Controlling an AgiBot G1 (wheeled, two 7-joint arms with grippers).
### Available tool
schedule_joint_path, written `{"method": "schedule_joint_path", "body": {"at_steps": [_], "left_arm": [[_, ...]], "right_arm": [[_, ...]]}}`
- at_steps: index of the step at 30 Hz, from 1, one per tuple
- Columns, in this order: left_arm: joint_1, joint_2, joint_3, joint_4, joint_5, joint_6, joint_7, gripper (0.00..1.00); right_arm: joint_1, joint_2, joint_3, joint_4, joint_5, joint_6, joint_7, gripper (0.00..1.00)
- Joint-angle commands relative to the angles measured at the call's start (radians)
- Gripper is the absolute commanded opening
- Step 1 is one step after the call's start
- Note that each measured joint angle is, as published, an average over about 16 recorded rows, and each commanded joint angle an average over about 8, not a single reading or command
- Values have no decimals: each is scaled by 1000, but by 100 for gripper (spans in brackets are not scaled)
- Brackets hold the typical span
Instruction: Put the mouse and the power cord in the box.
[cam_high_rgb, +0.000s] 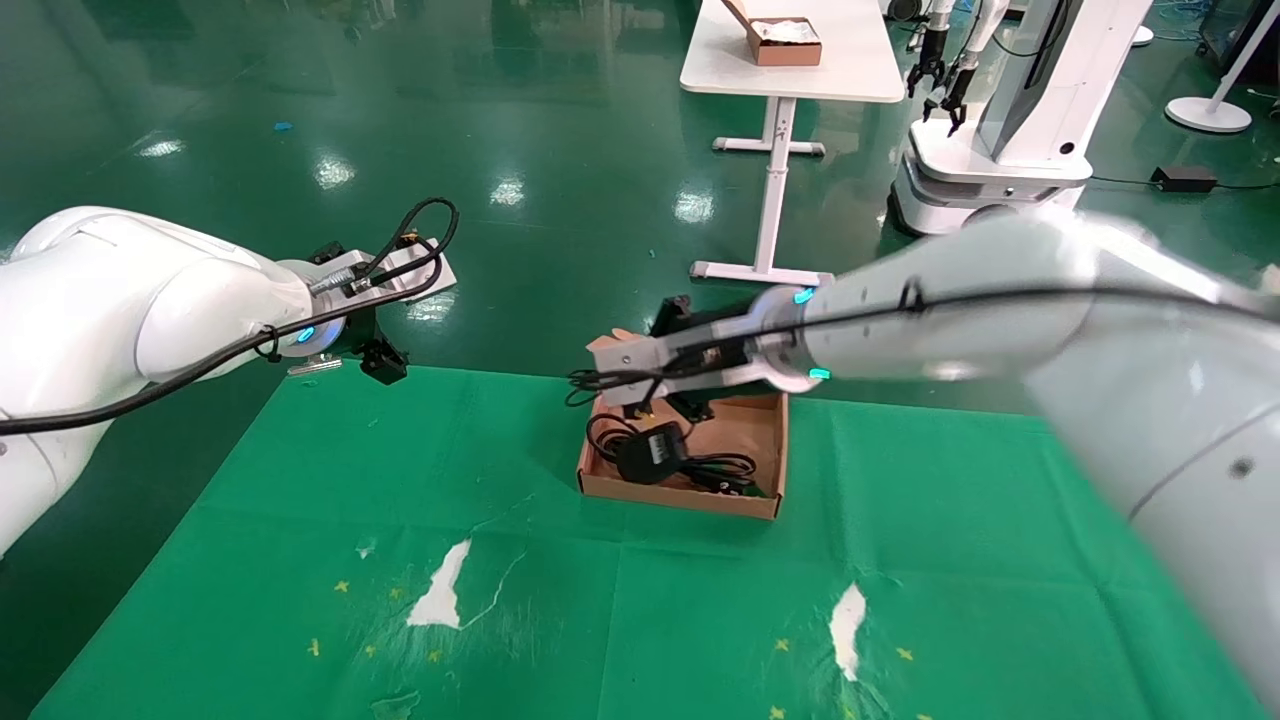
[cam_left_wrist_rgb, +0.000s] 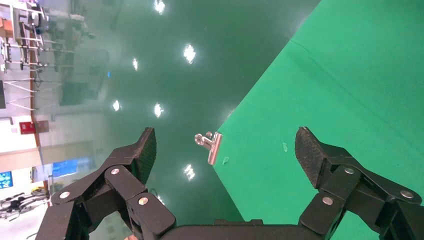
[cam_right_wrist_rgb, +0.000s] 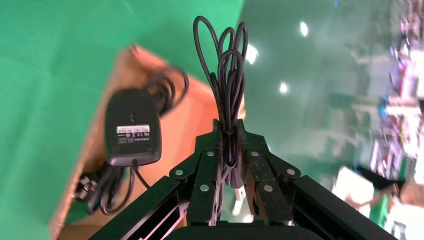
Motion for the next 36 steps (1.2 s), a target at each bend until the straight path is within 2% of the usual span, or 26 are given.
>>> {"method": "schedule_joint_path", "body": {"at_steps": [1,5,9,36], "left_arm": [[0,0,1,1,-3,-1,2,100],[-1,0,1,4,-6,-1,4,100],[-1,0,2,6,-8,-2,5,100],[0,0,2,4,-7,-2,5,100]], "right_arm": [[-24,1,-42,-18,8,84,11,2],[-38,1,-81,-66,16,160,43,50],[-47,-2,-103,-89,23,194,54,98],[-41,1,-88,-74,17,171,50,100]]}}
